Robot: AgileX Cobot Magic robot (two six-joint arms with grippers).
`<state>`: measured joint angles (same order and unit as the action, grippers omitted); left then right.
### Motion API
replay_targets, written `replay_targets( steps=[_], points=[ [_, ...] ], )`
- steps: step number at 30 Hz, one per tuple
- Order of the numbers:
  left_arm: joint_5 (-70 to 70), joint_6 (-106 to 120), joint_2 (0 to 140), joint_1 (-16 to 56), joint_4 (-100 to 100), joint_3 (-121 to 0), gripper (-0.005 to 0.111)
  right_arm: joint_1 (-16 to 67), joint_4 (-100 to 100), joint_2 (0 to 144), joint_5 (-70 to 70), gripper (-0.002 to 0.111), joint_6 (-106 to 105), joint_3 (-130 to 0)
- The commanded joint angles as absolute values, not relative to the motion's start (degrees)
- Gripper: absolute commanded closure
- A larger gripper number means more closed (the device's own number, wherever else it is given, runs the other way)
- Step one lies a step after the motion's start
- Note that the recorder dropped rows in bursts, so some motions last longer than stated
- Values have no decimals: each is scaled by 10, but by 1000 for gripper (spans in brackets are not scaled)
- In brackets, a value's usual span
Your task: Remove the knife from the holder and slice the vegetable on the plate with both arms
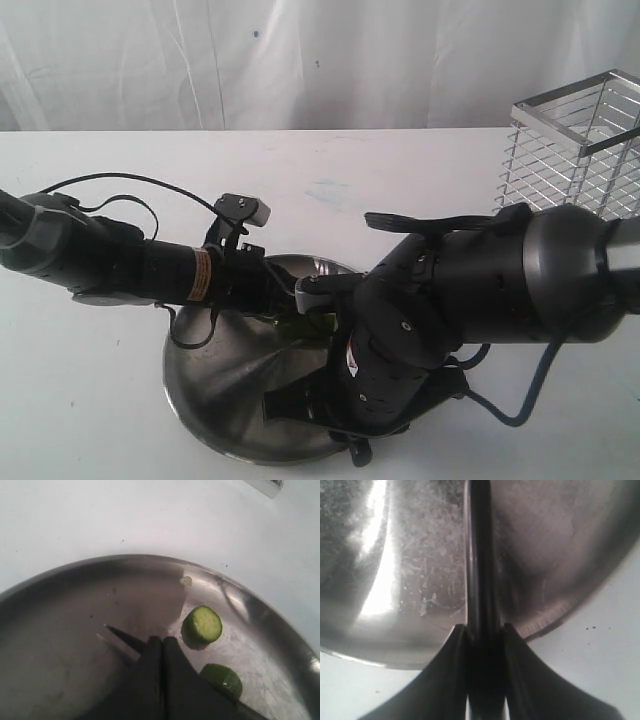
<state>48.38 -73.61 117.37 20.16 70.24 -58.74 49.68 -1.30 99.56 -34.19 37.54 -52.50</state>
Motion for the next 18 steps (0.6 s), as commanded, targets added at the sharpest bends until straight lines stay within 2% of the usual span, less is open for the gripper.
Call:
replay_targets(
  steps=[1,13,18],
  points=[
    [520,-734,1166,207,700,-603,107,496,-16,995,-346,108,378,-526],
    [490,-731,1199,208,694,-607,107,496,-15,995,-343,108,378,-526],
    [417,-768,1223,208,737,-607,107,496,-15,995,-344,108,378,-526]
  ],
)
